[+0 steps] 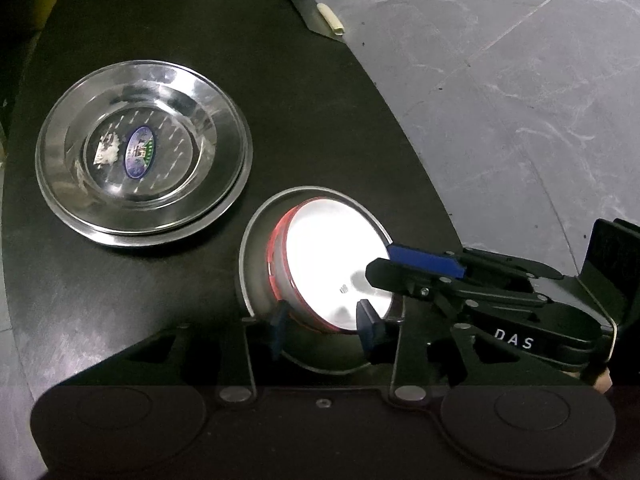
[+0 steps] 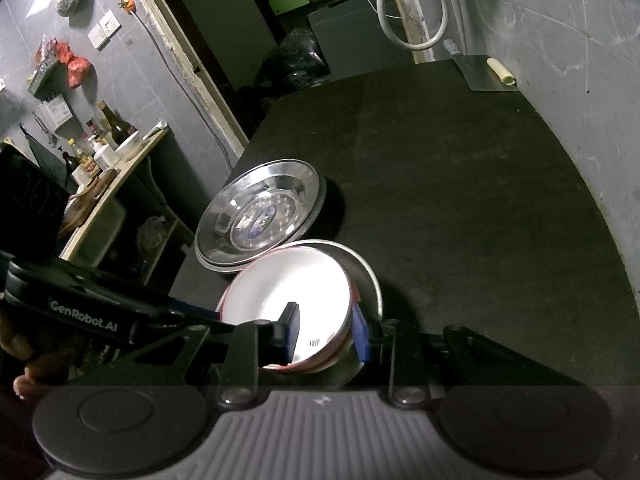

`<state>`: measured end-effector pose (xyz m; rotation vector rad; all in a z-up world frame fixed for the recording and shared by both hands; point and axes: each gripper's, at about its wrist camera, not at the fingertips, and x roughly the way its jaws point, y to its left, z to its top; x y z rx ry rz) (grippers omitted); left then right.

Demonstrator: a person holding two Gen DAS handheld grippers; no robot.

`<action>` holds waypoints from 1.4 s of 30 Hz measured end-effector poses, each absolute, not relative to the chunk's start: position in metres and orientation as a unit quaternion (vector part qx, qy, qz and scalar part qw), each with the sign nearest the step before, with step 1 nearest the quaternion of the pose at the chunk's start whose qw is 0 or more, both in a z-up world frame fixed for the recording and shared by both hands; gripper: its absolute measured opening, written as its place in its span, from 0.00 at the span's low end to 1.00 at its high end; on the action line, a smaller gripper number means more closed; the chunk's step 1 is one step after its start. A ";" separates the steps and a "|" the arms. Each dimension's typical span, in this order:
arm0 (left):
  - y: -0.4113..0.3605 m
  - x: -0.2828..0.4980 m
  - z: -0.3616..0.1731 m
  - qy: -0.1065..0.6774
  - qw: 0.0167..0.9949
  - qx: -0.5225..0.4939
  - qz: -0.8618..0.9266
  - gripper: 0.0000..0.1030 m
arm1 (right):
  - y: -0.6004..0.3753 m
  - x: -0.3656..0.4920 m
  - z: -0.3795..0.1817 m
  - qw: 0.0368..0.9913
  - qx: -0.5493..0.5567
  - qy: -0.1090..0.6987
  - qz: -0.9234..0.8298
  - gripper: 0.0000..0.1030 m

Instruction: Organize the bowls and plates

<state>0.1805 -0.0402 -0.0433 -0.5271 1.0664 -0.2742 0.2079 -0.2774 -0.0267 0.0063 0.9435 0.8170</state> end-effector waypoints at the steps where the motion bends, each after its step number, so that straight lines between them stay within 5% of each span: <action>1: -0.040 0.180 -0.043 0.501 0.819 -0.247 -0.129 0.38 | -0.277 0.208 -0.027 0.812 0.002 0.441 0.382 0.32; 10: -0.041 0.180 -0.043 0.499 0.821 -0.244 -0.130 0.41 | -0.278 0.208 -0.025 0.813 0.004 0.439 0.382 0.34; 17: -0.040 0.180 -0.025 0.479 0.838 -0.225 -0.130 0.59 | -0.288 0.209 -0.015 0.830 0.021 0.419 0.367 0.44; 20: -0.039 0.181 -0.014 0.467 0.851 -0.210 -0.116 0.82 | -0.292 0.211 -0.010 0.839 0.027 0.410 0.356 0.55; 23: -0.041 0.183 -0.003 0.457 0.865 -0.188 -0.089 0.99 | -0.296 0.214 -0.008 0.845 0.033 0.408 0.346 0.78; 27: -0.042 0.187 0.004 0.459 0.869 -0.174 -0.055 0.99 | -0.299 0.217 -0.007 0.848 0.038 0.407 0.336 0.99; 42: -0.052 0.182 0.027 0.428 0.894 -0.106 0.078 0.99 | -0.320 0.215 -0.010 0.858 0.032 0.409 0.309 1.00</action>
